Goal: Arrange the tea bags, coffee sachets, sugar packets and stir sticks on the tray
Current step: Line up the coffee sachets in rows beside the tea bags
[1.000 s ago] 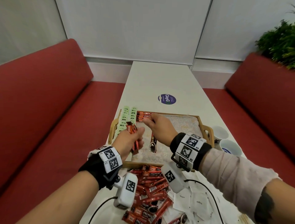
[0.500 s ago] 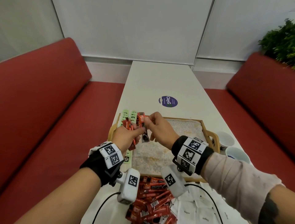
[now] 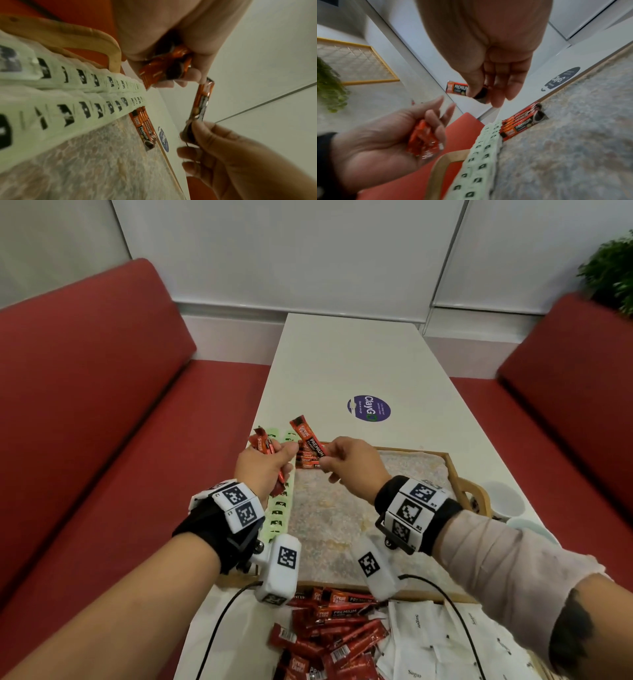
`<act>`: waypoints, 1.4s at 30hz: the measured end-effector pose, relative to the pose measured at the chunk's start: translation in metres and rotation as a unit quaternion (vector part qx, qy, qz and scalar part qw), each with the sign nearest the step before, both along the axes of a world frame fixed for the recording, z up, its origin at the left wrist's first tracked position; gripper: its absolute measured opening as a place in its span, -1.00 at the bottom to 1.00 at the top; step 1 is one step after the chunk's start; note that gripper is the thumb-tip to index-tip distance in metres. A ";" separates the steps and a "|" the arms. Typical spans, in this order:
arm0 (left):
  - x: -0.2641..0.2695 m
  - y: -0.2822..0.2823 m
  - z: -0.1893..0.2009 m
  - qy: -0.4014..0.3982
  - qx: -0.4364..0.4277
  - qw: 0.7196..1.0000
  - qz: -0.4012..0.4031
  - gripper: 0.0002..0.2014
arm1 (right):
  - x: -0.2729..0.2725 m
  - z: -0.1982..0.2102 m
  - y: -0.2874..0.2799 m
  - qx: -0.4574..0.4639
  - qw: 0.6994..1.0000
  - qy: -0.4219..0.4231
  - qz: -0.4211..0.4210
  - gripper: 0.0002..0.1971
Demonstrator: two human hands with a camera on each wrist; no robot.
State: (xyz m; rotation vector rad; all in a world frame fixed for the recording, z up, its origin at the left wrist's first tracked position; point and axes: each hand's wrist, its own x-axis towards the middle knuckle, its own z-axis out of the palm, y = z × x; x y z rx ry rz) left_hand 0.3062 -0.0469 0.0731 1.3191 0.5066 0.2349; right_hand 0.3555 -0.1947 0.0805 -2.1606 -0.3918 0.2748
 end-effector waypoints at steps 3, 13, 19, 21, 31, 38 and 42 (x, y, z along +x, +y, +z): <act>0.005 0.012 -0.003 0.003 -0.003 1.000 0.019 -0.70 | 0.021 -0.007 -0.008 -0.099 0.994 -0.042 -0.010 -0.90; 0.023 0.038 -0.011 -0.007 -0.030 0.999 0.035 -0.72 | 0.052 -0.032 0.001 -0.320 0.944 -0.071 0.029 -0.87; 0.028 0.040 -0.020 -0.009 -0.052 0.998 0.034 -0.73 | 0.057 -0.040 0.010 -0.347 0.934 -0.082 0.032 -0.83; 0.029 0.041 -0.022 -0.007 -0.055 0.998 0.032 -0.73 | 0.059 -0.040 0.011 -0.356 0.931 -0.076 0.034 -0.82; 0.031 0.044 -0.025 -0.017 -0.060 0.998 0.022 -0.73 | 0.064 -0.043 0.014 -0.340 0.937 -0.075 0.033 -0.80; 0.031 0.045 -0.024 -0.001 -0.065 0.998 0.018 -0.73 | 0.064 -0.045 0.014 -0.330 0.939 -0.096 0.027 -0.77; 0.030 0.043 -0.023 0.003 -0.062 0.998 -0.005 -0.73 | 0.065 -0.047 0.016 -0.327 0.938 -0.108 0.034 -0.71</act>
